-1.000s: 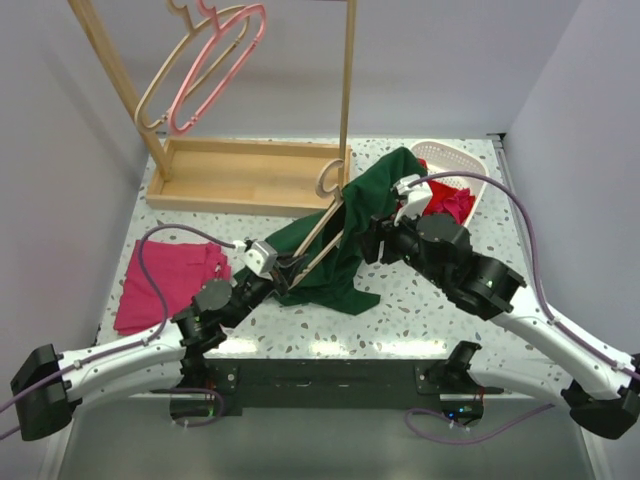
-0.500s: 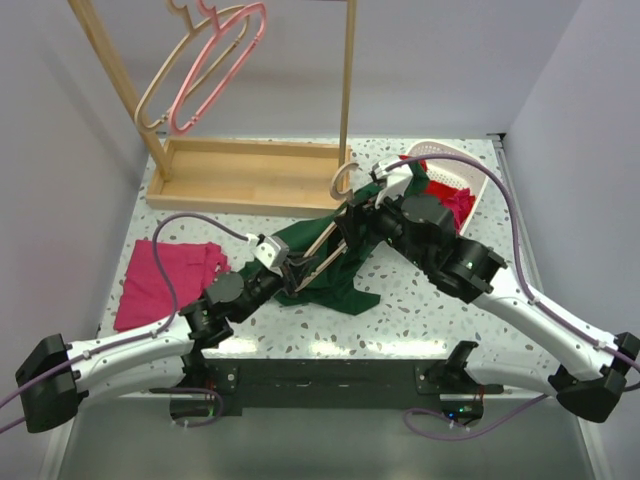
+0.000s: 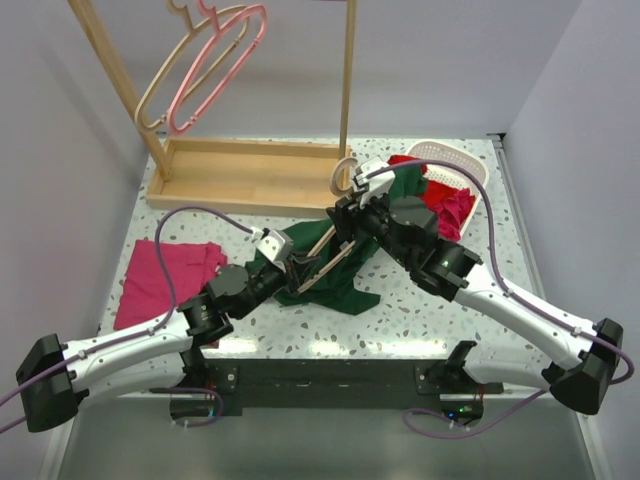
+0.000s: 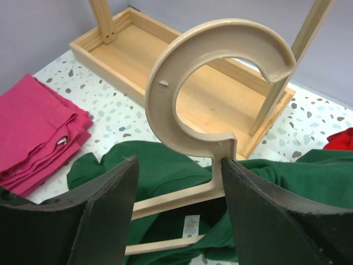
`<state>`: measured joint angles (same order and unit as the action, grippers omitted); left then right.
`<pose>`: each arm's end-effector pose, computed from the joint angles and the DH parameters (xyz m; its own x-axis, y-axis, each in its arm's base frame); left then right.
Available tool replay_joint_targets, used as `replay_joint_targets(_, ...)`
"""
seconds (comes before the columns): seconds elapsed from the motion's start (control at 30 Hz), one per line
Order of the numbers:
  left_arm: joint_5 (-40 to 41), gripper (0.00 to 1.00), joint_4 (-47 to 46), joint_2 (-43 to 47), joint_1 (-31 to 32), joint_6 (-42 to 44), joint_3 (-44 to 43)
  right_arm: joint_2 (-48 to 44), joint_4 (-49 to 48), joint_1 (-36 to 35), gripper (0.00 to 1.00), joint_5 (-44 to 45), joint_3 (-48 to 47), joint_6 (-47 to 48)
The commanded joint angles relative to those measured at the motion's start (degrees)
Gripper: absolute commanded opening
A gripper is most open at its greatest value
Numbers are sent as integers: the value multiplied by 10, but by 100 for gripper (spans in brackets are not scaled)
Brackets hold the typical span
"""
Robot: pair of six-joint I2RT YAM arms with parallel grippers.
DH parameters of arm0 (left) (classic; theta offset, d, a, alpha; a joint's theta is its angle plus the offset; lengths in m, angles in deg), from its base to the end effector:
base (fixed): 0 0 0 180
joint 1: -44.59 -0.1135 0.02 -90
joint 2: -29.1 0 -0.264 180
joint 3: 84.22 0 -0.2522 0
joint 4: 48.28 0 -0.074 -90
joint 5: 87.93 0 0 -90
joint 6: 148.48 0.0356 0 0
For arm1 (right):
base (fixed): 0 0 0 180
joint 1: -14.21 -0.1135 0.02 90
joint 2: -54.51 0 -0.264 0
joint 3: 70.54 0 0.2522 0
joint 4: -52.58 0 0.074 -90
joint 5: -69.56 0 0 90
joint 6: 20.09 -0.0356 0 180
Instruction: Place the t-shirt on the hanger
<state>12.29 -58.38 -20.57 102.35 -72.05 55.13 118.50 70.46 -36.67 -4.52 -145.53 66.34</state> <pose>0.1159 -0.1719 0.2773 -0.1633 -0.1739 -0.9711 0.7195 0.6525 -0.2378 0.1711 0.1950 0.3859 -0.1112 -0.0418 -0.9929 -0.5684 0.8222 0.0290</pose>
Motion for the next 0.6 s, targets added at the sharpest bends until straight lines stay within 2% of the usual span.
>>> replay_joint_targets(0.0,-16,0,-25,13,0,-23,-42,2,-92,4,63,10,31,25)
replay_joint_targets(0.17,-13,0,-4,13,0,-38,-52,6,-128,9,56,27,47,53)
replay_joint_targets(0.27,-9,0,1,23,0,-39,-53,14,-126,18,56,27,52,60)
replay_joint_targets(0.37,-11,0,8,29,0,-38,-52,3,-138,47,56,-11,66,48)
replay_joint_targets(0.5,-13,0,19,33,0,-38,-53,-4,-134,110,57,-140,63,15)
replay_joint_targets(0.57,-11,0,20,34,0,-38,-51,3,-124,126,58,-168,50,7)
